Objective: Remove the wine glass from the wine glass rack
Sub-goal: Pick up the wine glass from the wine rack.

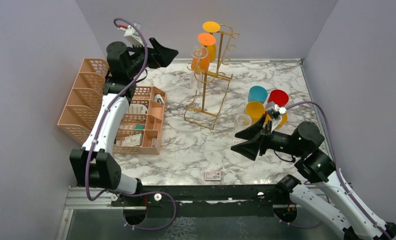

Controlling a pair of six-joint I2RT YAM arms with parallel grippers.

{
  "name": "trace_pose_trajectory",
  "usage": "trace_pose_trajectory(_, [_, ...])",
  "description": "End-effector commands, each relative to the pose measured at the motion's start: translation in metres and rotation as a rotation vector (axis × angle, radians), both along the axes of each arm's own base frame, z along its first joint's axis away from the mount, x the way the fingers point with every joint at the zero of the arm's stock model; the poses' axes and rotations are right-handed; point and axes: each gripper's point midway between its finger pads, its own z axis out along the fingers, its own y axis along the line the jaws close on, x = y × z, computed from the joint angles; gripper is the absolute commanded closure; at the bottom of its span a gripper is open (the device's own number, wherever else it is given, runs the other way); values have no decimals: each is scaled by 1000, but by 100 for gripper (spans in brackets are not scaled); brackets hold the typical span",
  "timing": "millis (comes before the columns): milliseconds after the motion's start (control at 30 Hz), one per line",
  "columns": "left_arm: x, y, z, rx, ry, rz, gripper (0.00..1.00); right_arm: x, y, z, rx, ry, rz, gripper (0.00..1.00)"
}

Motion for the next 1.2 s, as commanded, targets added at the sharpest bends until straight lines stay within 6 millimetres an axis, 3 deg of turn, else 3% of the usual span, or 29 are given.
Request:
trace_pose_trajectory(0, [-3,-51,33,-183,25,-232,14,3,-3,-5,-23,-40,-20,26])
trace_pose_trajectory(133, [16,-77,30,-153,63,-242,16,4,-4,-7,-45,-42,-25,26])
trace_pose_trajectory(333, [39,-92,19,-119,104,-191,23,4,-8,-8,-80,-63,-35,26])
trace_pose_trajectory(500, [51,-109,-8,-65,164,-188,34,5,-11,-6,-90,-88,-43,26])
trace_pose_trajectory(733, [56,-103,-15,-49,176,-135,37,5,-12,-8,-106,-99,-47,26])
trace_pose_trajectory(1167, [61,-90,-22,-26,189,-47,57,6,-15,-12,-120,-86,-61,26])
